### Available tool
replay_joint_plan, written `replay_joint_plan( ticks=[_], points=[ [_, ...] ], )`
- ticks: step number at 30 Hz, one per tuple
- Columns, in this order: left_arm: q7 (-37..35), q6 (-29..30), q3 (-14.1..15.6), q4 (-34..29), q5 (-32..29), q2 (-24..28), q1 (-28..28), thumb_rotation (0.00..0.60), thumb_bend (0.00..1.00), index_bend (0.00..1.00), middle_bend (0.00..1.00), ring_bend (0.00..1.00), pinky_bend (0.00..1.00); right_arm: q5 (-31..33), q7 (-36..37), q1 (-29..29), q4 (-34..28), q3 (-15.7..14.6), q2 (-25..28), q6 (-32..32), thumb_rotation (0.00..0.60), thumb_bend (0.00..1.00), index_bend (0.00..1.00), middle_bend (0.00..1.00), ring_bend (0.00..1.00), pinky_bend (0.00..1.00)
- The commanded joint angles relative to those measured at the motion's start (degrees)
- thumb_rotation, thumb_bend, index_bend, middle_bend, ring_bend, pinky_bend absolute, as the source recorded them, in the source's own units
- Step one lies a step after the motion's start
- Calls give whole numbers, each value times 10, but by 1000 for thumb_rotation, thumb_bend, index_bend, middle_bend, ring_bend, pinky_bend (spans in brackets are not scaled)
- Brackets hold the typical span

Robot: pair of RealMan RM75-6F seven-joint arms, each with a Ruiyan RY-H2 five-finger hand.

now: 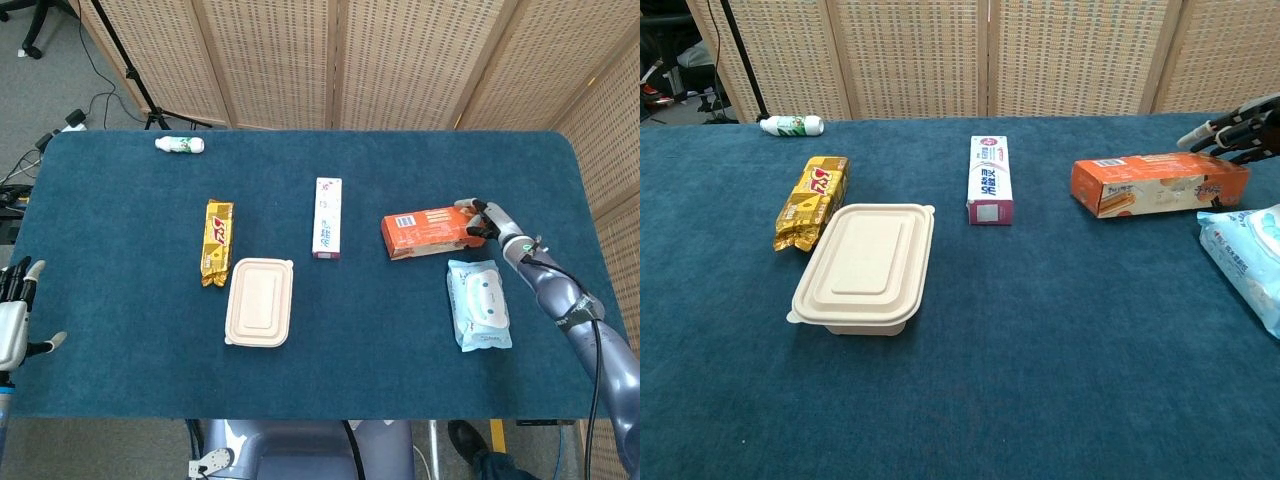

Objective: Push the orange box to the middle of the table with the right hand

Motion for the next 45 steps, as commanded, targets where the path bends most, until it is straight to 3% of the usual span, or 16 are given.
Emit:
replay_joint_plan(
  ticks=[1, 10, 30, 37, 45],
  points=[
    [1, 0, 0, 0, -1, 0, 0, 600, 0, 0, 0, 0, 0, 2, -2, 13, 3, 1, -7, -2, 600, 1000, 182, 107, 0, 76],
    [-2, 0, -3, 3, -8, -1, 0, 600, 0, 0, 0, 0, 0, 12, 5, 50, 12, -1, -24, -5, 600, 1000, 182, 109, 0, 100],
    [-3, 0, 1, 4, -2, -1, -1, 600, 0, 0, 0, 0, 0, 17, -29, 43, -89, 8, 7, -30, 600, 1000, 196, 127, 18, 113],
    [4, -1, 2, 5, -4, -5, -3, 600, 0, 0, 0, 0, 0, 13, -33, 68, -79, -4, -2, -27, 600, 1000, 220, 152, 85, 113],
    [5, -4, 0, 8, -10, -6, -4, 600, 0, 0, 0, 0, 0, 12, -32, 88, -86, -15, -11, -17, 600, 1000, 228, 161, 82, 113]
  ],
)
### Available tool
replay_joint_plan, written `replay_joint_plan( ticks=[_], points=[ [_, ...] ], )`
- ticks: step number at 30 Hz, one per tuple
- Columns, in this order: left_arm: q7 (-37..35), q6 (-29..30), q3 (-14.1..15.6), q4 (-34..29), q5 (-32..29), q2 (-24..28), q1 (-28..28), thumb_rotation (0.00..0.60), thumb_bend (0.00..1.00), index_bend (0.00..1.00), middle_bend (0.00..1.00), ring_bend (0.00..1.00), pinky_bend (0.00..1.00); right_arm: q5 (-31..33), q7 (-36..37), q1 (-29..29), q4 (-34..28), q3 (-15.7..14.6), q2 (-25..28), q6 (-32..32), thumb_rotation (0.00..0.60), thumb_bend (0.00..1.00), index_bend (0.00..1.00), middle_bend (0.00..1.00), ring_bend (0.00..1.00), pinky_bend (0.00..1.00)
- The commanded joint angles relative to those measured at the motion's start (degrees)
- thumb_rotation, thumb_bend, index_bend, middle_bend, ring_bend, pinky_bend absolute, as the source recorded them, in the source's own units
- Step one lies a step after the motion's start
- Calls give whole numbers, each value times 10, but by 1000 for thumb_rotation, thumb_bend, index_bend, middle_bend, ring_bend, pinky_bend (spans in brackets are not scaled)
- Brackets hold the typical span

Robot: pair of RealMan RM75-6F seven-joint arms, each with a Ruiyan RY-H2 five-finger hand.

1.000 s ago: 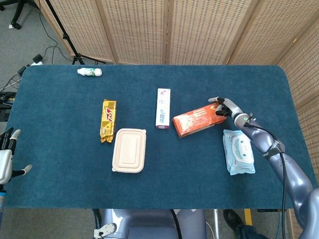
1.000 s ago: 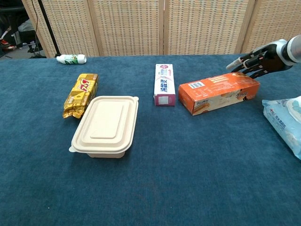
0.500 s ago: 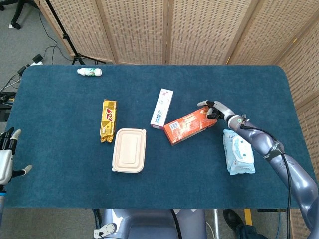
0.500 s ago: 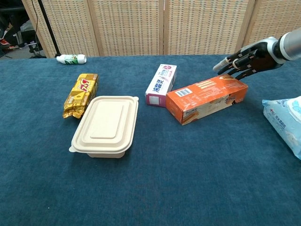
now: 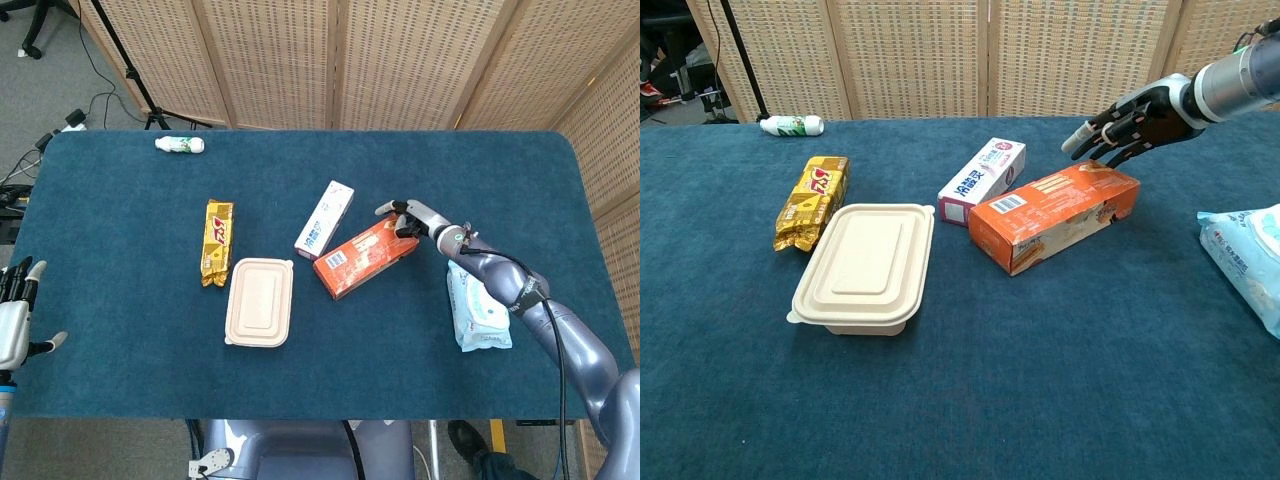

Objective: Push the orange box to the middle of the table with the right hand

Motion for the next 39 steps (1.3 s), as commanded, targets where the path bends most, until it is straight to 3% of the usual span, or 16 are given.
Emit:
replay_joint_plan(
  ticks=[1, 10, 14, 18, 22, 27, 33, 39],
  points=[
    [0, 0, -1, 1, -2, 0, 0, 600, 0, 0, 0, 0, 0, -1, -8, -3, -22, 9, -2, 25, 600, 1000, 234, 167, 82, 113],
    [2, -5, -2, 3, -6, -2, -3, 600, 0, 0, 0, 0, 0, -104, -106, -56, -171, 29, 10, 161, 600, 1000, 281, 214, 83, 113],
    [2, -5, 0, 3, -4, -1, -3, 600, 0, 0, 0, 0, 0, -186, -144, -74, -214, 10, 10, 236, 600, 1000, 293, 227, 83, 113],
    [-2, -2, 0, 2, -3, 0, -2, 600, 0, 0, 0, 0, 0, -257, -150, -80, -232, -30, 18, 276, 600, 1000, 294, 228, 83, 113],
    [-2, -4, 1, 2, -2, 0, -2, 600, 0, 0, 0, 0, 0, -302, -148, -71, -222, -68, 20, 306, 600, 1000, 294, 228, 83, 113],
    [-3, -3, 2, 2, 0, 1, -2, 600, 0, 0, 0, 0, 0, -304, -139, -41, -167, -104, 6, 305, 600, 1000, 294, 228, 83, 113],
    [-3, -7, 1, 4, -4, 0, -4, 600, 0, 0, 0, 0, 0, -291, -139, -10, -115, -131, -17, 316, 600, 1000, 294, 226, 83, 113],
    [0, -10, 0, 5, -8, -2, -6, 600, 0, 0, 0, 0, 0, -240, -135, 30, -34, -137, -49, 307, 600, 1000, 294, 225, 82, 113]
  ],
)
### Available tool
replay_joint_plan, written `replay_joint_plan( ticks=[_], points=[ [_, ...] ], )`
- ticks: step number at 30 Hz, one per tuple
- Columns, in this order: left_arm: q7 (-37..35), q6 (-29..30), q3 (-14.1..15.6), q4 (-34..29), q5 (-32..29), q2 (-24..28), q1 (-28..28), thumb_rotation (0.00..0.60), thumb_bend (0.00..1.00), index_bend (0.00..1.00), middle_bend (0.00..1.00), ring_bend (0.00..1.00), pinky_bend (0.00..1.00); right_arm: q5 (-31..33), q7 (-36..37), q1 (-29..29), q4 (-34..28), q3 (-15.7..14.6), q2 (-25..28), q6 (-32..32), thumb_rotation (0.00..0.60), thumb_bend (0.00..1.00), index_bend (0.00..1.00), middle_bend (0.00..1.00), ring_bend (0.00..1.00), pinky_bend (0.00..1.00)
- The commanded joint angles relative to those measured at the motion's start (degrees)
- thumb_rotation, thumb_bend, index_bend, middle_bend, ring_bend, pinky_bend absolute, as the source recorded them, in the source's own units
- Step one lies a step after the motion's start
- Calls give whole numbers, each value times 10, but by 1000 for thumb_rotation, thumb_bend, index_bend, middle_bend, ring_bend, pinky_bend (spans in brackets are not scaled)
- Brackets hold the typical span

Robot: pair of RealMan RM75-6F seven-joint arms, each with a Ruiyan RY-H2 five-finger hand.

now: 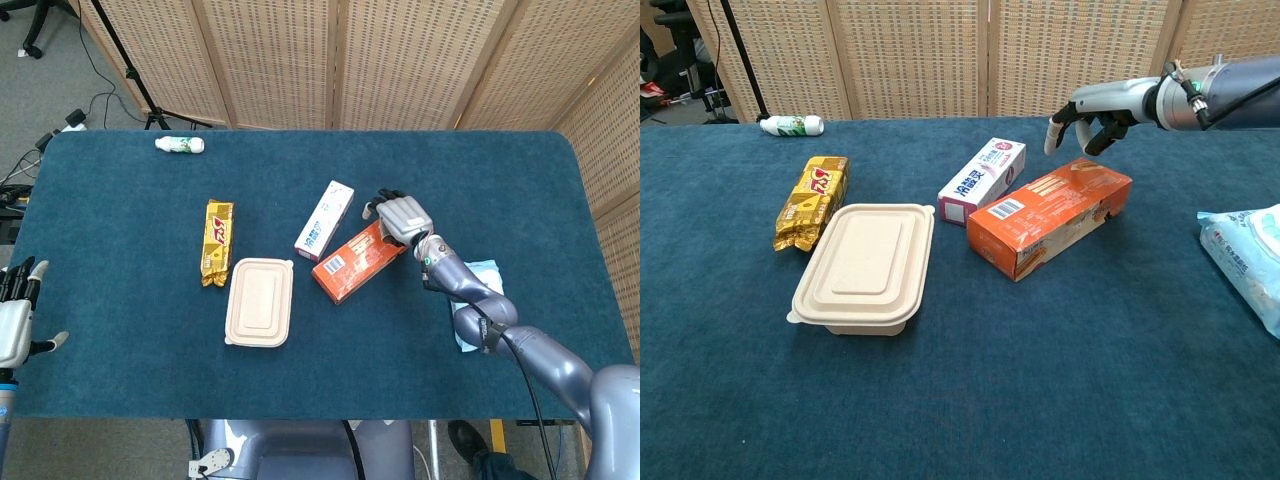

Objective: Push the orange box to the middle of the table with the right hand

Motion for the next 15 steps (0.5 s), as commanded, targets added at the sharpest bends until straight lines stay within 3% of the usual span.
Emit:
replay_joint_plan(
  ticks=[1, 8, 15],
  points=[
    [0, 0, -1, 0, -1, 0, 0, 600, 0, 0, 0, 0, 0, 40, 1, 29, 59, -9, -25, -12, 600, 1000, 294, 225, 82, 113],
    [-5, -2, -2, 3, -7, 1, 0, 600, 0, 0, 0, 0, 0, 109, 15, 55, 127, -32, -45, -74, 600, 1000, 310, 246, 102, 128],
    [-3, -5, -1, 4, -6, -1, -2, 600, 0, 0, 0, 0, 0, 120, 18, 59, 85, -63, -23, -80, 600, 1000, 326, 262, 109, 135]
  ],
)
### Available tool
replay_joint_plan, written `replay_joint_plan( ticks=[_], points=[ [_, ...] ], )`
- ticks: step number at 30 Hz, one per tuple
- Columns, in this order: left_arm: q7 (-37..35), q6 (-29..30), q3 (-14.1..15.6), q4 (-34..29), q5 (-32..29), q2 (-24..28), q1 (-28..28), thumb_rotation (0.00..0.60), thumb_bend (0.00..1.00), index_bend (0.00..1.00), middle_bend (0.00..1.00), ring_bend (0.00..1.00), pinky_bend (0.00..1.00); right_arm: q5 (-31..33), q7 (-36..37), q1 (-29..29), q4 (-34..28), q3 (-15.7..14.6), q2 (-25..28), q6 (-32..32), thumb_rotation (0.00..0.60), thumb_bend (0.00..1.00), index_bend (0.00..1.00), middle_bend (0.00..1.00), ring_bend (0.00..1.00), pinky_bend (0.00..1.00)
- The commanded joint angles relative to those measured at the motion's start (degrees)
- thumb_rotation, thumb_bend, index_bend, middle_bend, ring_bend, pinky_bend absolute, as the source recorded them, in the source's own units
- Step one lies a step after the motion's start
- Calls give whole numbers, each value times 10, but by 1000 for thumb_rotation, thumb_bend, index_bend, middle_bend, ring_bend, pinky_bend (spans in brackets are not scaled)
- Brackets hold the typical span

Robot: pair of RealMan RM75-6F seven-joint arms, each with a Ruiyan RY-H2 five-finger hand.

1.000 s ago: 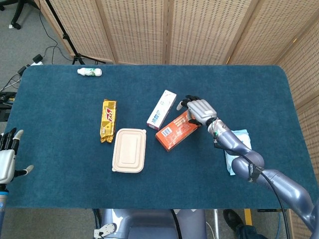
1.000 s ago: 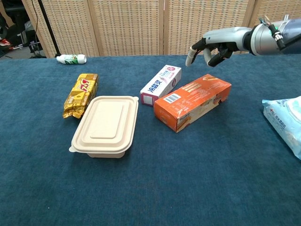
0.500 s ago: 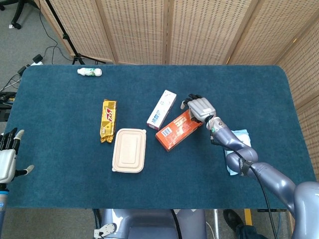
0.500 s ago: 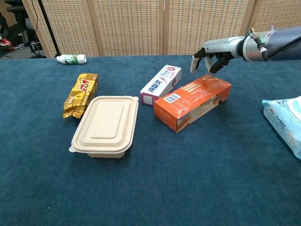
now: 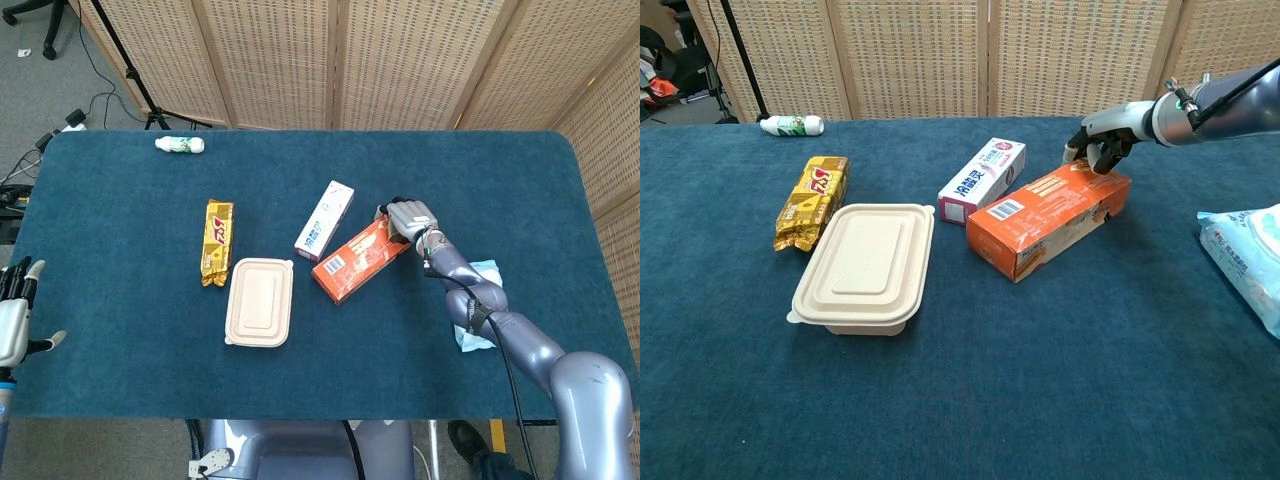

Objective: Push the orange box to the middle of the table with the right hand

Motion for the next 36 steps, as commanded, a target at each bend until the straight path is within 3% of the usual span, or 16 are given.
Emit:
replay_joint_plan(
  ticks=[1, 19, 36],
  points=[
    [1, 1, 1, -1, 1, -1, 0, 600, 0, 0, 0, 0, 0, 0, 1, 0, -35, -16, 15, 6, 600, 1000, 326, 262, 109, 135],
    [5, 4, 4, -3, 7, -3, 0, 600, 0, 0, 0, 0, 0, -43, -14, -26, -192, -90, 96, 66, 600, 1000, 352, 291, 109, 135],
    [4, 9, 7, -7, 14, -3, 2, 600, 0, 0, 0, 0, 0, -152, 20, -68, -334, -151, 175, 137, 600, 1000, 357, 296, 109, 135]
  ],
)
